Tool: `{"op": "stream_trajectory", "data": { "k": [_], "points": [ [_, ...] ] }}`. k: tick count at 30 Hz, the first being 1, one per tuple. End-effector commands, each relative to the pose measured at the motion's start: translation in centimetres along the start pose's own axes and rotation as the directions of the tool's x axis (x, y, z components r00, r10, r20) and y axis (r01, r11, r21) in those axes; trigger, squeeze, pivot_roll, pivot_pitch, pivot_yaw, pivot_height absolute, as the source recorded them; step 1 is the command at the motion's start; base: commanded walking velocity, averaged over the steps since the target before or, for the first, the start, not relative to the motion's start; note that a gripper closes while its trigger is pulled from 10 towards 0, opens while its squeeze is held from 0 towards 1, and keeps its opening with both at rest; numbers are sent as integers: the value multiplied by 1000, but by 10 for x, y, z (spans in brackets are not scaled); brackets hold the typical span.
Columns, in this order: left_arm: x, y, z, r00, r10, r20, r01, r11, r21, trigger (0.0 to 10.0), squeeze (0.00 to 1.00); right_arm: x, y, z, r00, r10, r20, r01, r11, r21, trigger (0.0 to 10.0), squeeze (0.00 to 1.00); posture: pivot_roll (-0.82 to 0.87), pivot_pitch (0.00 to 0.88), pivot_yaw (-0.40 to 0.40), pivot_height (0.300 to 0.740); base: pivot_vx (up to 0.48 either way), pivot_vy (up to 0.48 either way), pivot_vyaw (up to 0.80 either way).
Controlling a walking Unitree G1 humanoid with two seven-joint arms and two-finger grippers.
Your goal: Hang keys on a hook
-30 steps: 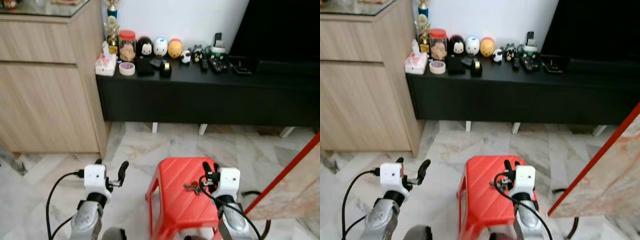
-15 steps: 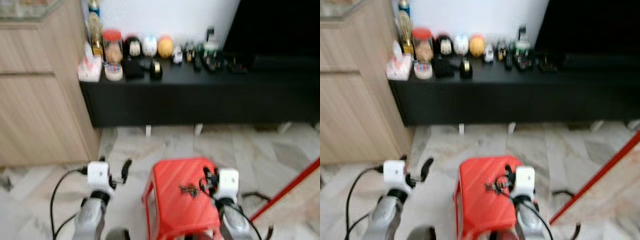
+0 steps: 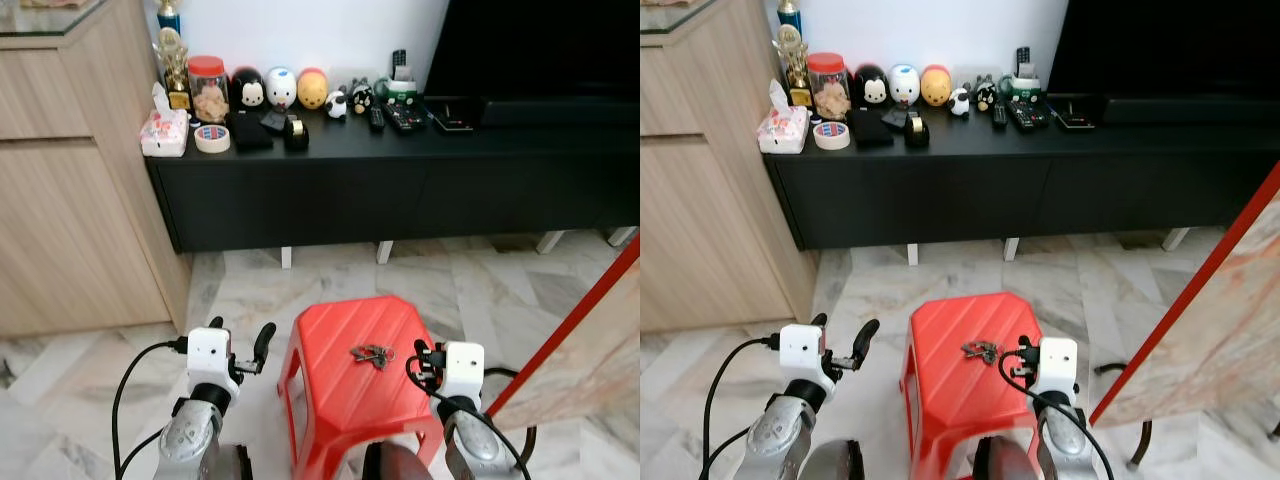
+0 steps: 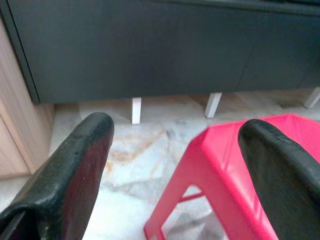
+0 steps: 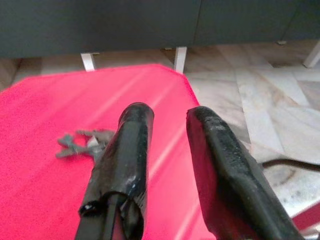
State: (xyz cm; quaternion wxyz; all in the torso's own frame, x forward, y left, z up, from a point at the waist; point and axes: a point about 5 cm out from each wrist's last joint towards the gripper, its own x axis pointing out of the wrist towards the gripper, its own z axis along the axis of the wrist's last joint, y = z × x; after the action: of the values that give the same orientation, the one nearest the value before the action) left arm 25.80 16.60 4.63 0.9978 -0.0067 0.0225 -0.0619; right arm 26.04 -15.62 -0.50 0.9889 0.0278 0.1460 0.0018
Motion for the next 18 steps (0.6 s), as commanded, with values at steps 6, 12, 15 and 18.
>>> {"op": "stream_trajectory", "data": {
  "k": [6,12,15,18],
  "points": [
    [4,-4,-1,1000,-17,-14,18,1000,1,10000,0,11,2,8,999,33,-23,-33,999,-25,10000,0,2,42,-98,567,0,0,0],
    [15,-8,6,1000,-25,-1,25,1000,7,10000,0,22,4,16,998,46,-43,-48,998,-51,10000,0,4,44,-93,567,0,0,0],
    [21,-9,10,999,-33,11,33,999,12,10000,0,28,4,21,996,55,-69,-57,998,-35,10000,0,8,46,-88,567,0,0,0],
    [24,-9,12,999,-36,19,36,999,14,10000,0,33,4,24,994,60,-96,-69,994,-84,10000,0,9,45,-87,567,0,0,0]
  ]
}}
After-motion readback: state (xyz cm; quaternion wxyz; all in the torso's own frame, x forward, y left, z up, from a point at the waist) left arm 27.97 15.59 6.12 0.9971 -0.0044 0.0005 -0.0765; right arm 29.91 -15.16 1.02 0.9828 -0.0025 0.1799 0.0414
